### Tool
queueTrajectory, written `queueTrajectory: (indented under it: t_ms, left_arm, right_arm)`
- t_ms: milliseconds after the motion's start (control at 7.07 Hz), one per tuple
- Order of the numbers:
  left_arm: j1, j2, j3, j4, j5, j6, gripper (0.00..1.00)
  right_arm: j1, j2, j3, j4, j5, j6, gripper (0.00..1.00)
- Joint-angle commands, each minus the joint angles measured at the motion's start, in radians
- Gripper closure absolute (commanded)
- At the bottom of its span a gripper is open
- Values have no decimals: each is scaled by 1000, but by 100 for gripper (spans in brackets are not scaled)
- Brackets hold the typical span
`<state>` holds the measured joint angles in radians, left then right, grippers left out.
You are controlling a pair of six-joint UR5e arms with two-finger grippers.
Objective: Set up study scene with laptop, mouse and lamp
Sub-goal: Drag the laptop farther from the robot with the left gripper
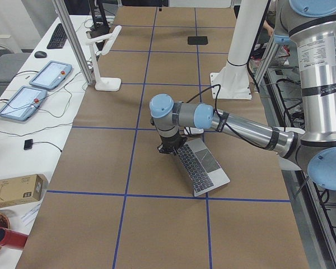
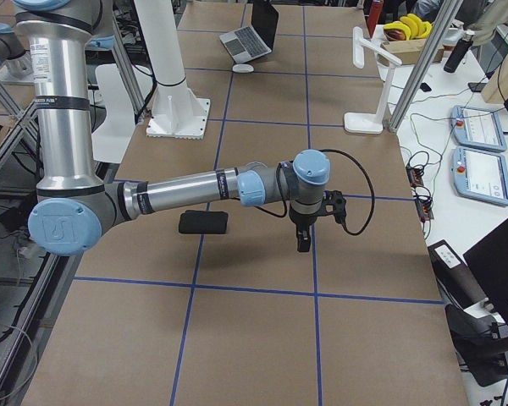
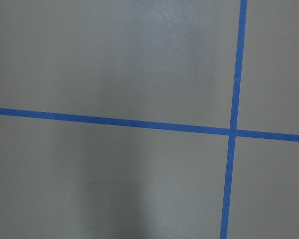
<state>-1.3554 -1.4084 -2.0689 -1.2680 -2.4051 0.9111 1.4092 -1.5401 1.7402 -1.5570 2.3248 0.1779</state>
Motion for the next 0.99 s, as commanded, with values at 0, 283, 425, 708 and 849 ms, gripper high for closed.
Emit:
queueTrajectory:
  t_ms: [0,283,425,708,849]
  left_arm:
    - [-54,-85,-7,149,0,67,100]
    - [-86,-124,-4,191,0,69,100]
    - [-118,-165,-1,247,0,69,100]
    - [-172,-228,7,356,1,68,100]
    - [-191,-257,9,410,1,66,100]
  right_arm:
    - [-1,0,1,0,-1,0,0]
    - [-1,2,2,0,1,0,0]
    - [-1,0,1,0,1,0,0]
    - [-1,0,1,0,1,0,0]
    - [-1,0,1,0,1,0,0]
